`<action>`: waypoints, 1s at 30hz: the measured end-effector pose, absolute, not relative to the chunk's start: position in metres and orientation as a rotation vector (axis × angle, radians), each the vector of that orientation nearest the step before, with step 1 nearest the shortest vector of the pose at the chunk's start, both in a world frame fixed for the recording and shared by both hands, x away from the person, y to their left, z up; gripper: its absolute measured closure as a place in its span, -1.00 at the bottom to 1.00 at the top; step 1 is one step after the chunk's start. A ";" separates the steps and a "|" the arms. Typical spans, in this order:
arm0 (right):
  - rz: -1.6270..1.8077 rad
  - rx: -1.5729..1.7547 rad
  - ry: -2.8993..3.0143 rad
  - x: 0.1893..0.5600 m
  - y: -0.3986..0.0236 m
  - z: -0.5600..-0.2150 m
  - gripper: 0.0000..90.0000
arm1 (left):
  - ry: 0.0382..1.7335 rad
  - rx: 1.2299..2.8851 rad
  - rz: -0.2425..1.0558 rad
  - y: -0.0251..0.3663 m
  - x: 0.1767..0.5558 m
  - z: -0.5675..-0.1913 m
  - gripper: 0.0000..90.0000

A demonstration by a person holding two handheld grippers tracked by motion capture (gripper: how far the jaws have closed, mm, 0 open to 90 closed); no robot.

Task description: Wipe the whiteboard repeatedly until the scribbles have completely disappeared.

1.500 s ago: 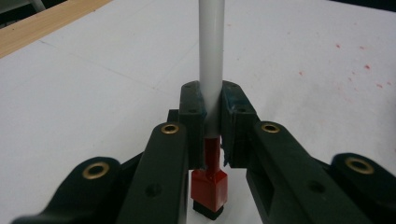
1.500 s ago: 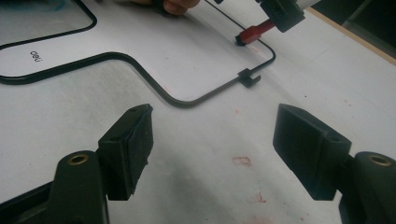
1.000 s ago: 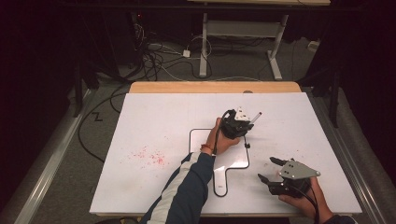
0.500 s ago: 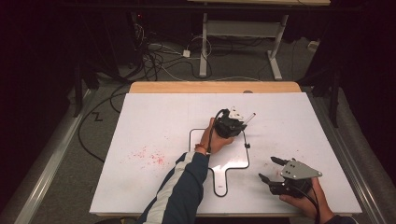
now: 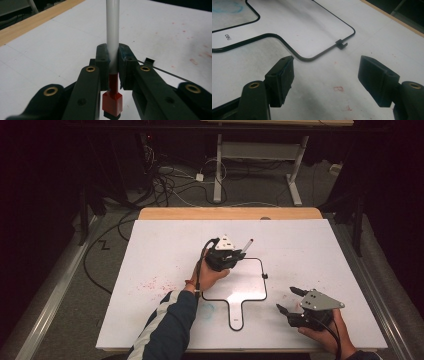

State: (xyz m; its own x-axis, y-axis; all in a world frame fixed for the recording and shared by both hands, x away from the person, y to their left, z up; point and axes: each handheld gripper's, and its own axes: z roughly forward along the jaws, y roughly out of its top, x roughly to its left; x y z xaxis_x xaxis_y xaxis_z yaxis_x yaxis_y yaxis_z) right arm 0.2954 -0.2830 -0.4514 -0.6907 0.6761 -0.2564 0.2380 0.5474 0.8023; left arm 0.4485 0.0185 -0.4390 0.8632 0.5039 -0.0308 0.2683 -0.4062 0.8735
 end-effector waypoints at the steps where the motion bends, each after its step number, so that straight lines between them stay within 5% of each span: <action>1: 1.044 0.738 2.230 0.296 -0.283 -0.451 -0.33 | 0.559 2.013 0.297 0.022 0.445 -0.437 0.73; 30: 1.263 0.787 2.178 0.306 -0.263 -0.433 -0.27 | 0.517 1.952 0.313 0.034 0.373 -0.446 0.73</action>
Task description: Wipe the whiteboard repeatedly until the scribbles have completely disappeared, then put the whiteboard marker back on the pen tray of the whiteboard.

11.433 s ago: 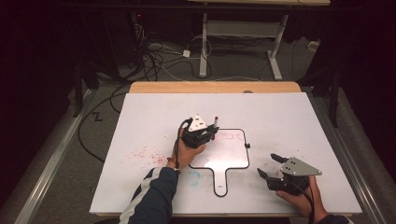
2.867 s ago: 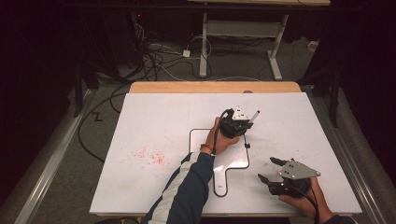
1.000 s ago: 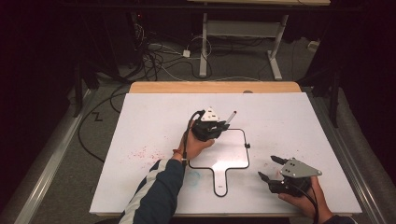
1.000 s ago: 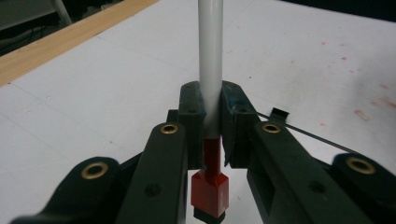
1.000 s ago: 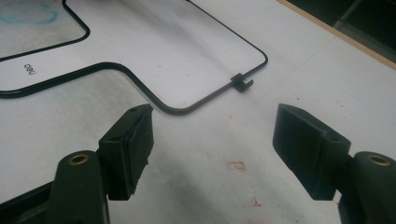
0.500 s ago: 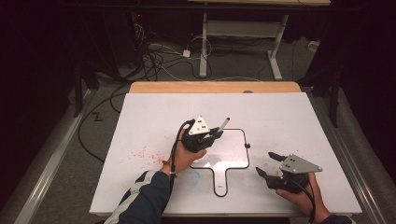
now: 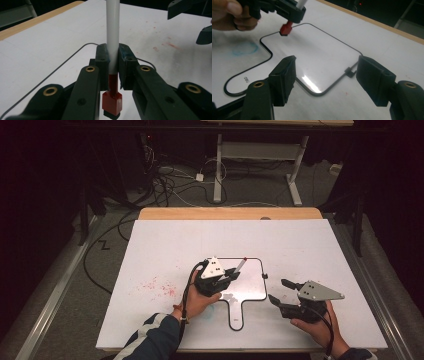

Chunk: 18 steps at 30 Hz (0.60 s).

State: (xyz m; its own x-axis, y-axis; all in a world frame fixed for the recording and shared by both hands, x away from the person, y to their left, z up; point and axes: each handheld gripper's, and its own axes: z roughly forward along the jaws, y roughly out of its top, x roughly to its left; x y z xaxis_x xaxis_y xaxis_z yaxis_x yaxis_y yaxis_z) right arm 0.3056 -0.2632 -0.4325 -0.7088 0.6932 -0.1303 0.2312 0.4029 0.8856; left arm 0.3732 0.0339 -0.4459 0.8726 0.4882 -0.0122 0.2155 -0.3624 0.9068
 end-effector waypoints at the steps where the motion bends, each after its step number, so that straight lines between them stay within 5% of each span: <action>1: 1.276 0.786 2.174 0.305 -0.261 -0.432 -0.27 | 0.512 1.954 0.317 0.032 0.372 -0.446 0.73; 18: 1.403 0.756 2.172 0.304 -0.250 -0.419 -0.25 | 0.437 1.942 0.261 0.003 0.356 -0.446 0.73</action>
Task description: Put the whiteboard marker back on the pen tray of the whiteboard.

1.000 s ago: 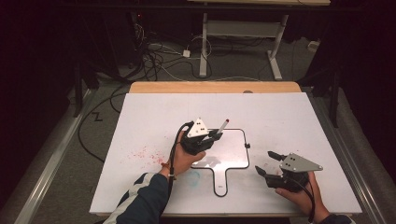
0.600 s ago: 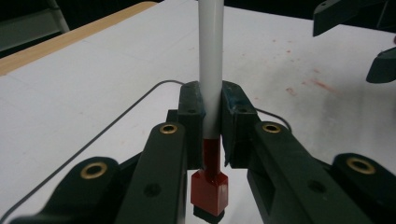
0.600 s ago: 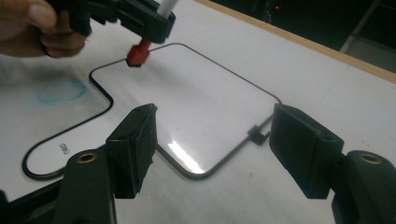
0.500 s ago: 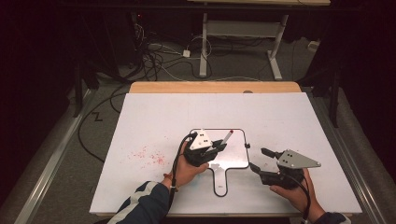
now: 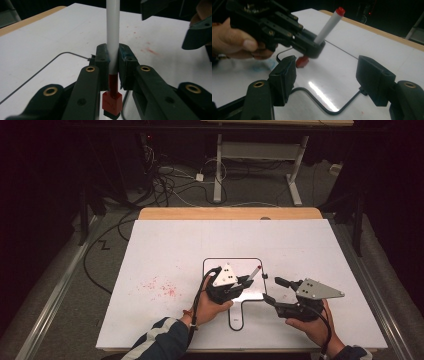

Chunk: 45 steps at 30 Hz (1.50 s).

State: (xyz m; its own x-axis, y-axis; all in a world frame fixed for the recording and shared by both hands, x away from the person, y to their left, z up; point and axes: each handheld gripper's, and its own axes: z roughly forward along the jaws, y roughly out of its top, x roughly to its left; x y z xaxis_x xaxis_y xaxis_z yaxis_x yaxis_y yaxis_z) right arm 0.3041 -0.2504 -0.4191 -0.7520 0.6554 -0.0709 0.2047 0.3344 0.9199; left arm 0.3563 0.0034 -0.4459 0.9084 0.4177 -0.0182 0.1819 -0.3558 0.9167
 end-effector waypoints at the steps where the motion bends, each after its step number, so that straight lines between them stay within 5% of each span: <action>1: 1.419 0.761 2.174 0.305 -0.250 -0.418 -0.23 | 0.428 1.950 0.259 0.001 0.355 -0.447 0.73; 9: 1.499 0.841 2.189 0.318 -0.246 -0.420 0.04 | 0.383 1.967 0.239 -0.015 0.347 -0.452 0.73; 17: 1.561 0.861 2.189 0.319 -0.247 -0.420 0.79 | 0.339 1.993 0.240 -0.024 0.340 -0.455 0.63; 28: 1.522 0.988 2.150 0.322 -0.268 -0.402 0.80 | 0.345 2.112 0.425 0.009 0.331 -0.435 -0.32; 37: 1.364 1.089 2.294 0.344 -0.264 -0.402 0.80 | 0.455 2.126 0.539 0.080 0.328 -0.440 -0.53; 45: 1.260 1.217 2.356 0.365 -0.261 -0.407 0.80 | 0.651 2.126 0.591 0.135 0.316 -0.451 -0.53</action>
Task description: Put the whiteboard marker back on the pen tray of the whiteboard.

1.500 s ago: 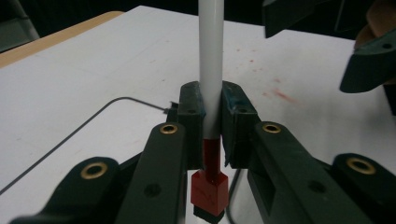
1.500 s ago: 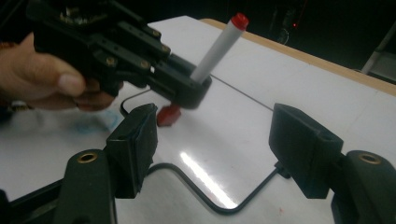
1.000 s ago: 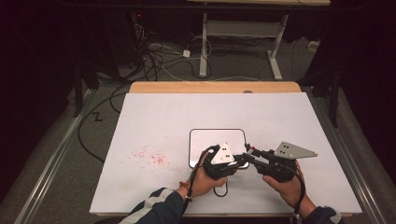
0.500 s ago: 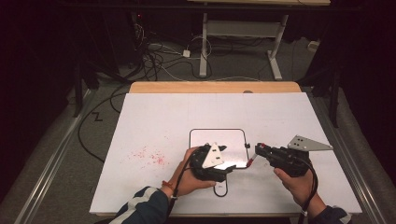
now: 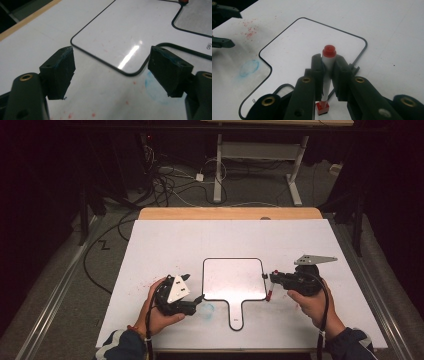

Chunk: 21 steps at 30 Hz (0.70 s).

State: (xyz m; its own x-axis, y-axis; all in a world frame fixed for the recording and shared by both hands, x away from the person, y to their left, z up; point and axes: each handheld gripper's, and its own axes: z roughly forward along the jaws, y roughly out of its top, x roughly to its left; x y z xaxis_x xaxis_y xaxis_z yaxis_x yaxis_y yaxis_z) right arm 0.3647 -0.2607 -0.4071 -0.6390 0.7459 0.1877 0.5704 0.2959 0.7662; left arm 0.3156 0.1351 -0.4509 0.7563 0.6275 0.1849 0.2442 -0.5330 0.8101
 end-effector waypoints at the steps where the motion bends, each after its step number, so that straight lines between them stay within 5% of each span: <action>1: 1.254 1.219 2.367 0.367 -0.260 -0.407 0.80 | 0.663 2.124 0.604 0.139 0.313 -0.452 -0.52; 13: 1.278 1.364 2.317 0.402 -0.250 -0.429 0.76 | 0.787 2.089 0.553 0.183 0.282 -0.463 -0.52; 21: 1.278 1.506 2.270 0.427 -0.251 -0.456 0.70 | 0.761 2.116 0.525 0.178 0.285 -0.467 -0.51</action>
